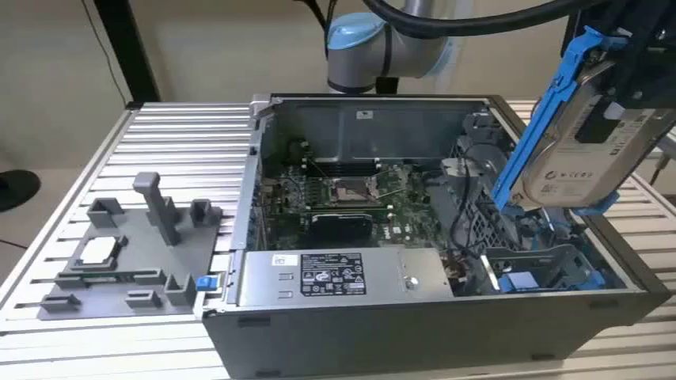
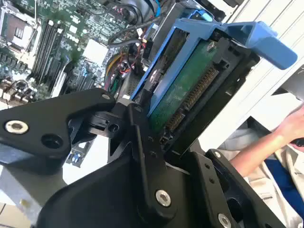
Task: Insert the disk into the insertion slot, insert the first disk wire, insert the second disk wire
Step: 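Insert the disk into the insertion slot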
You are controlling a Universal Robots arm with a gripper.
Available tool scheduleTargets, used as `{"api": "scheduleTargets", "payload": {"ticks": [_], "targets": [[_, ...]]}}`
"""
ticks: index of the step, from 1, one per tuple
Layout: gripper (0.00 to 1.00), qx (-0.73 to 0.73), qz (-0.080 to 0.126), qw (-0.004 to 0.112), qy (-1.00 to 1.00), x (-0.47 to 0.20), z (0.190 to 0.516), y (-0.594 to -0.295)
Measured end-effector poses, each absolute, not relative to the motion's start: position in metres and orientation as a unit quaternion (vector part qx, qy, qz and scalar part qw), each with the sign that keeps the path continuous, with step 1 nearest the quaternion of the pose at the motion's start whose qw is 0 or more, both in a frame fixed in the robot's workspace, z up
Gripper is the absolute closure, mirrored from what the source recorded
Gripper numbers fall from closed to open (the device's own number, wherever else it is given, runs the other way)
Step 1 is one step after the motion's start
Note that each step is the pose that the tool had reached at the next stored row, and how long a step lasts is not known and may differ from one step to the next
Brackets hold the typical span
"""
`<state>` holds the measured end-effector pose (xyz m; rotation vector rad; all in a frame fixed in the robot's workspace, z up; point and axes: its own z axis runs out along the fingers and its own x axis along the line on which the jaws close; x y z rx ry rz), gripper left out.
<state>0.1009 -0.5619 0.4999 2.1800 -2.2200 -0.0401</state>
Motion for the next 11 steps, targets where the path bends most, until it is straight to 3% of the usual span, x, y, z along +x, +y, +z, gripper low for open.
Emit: {"api": "scheduleTargets", "payload": {"ticks": [11], "targets": [[1.00, 0.701, -0.013, 0.015, -0.713, 0.1025, 0.4986, -0.5627]]}}
